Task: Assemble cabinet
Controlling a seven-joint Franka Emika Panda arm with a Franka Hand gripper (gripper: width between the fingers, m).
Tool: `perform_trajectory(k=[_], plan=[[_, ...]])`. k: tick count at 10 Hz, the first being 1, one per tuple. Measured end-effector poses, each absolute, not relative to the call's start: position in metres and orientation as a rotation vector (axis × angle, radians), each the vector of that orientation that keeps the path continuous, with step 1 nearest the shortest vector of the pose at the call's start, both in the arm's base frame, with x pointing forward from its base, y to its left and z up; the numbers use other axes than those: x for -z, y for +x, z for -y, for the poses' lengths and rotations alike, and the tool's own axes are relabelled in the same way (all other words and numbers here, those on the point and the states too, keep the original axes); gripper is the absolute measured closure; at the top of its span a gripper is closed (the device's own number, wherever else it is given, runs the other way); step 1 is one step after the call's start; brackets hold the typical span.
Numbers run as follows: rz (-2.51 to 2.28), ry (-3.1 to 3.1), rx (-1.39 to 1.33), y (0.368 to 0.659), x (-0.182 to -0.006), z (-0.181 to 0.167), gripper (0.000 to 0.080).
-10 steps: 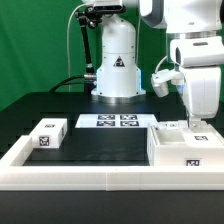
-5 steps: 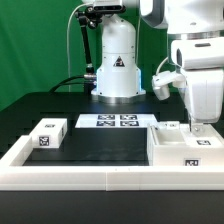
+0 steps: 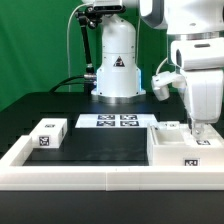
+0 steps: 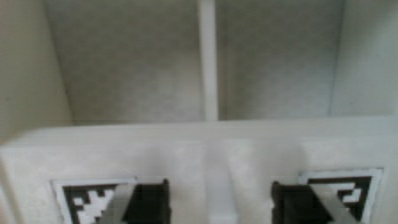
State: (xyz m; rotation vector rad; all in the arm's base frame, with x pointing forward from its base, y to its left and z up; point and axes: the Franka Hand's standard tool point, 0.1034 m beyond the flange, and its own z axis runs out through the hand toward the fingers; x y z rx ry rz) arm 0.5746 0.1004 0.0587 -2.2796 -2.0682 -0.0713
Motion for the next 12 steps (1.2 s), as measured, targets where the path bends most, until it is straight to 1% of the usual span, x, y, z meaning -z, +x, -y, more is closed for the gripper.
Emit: perform_trajectory(k=[1,2,3,4,5,9,10,11,12], plan=[[2.068,-2.279,0.071,0.574,-0.058,-0.100,0.0339],[2.068,-2.279,0.071,0.574,-0.058,-0.100,0.0206],[2.068,-2.279,0.071,0.574,-0.058,-0.100,0.0206],[2.068,-2.279,0.071,0.574,-0.058,-0.100,0.0045],[2.068,-2.279,0.070,0.574,-0.058,-0.100,0.0014],[2.068,-2.279,0.070,0.574,-0.058,-0.100,0.0003],[2.077,-2.281,0.070,0.570,-0.065,-0.099,0.0003],[2.088,-2.284,0.066,0.561,-0.074,-0.095,0.0003],[2.091,-2.286,0.052,0.551,-0.079,-0.093,0.0003]])
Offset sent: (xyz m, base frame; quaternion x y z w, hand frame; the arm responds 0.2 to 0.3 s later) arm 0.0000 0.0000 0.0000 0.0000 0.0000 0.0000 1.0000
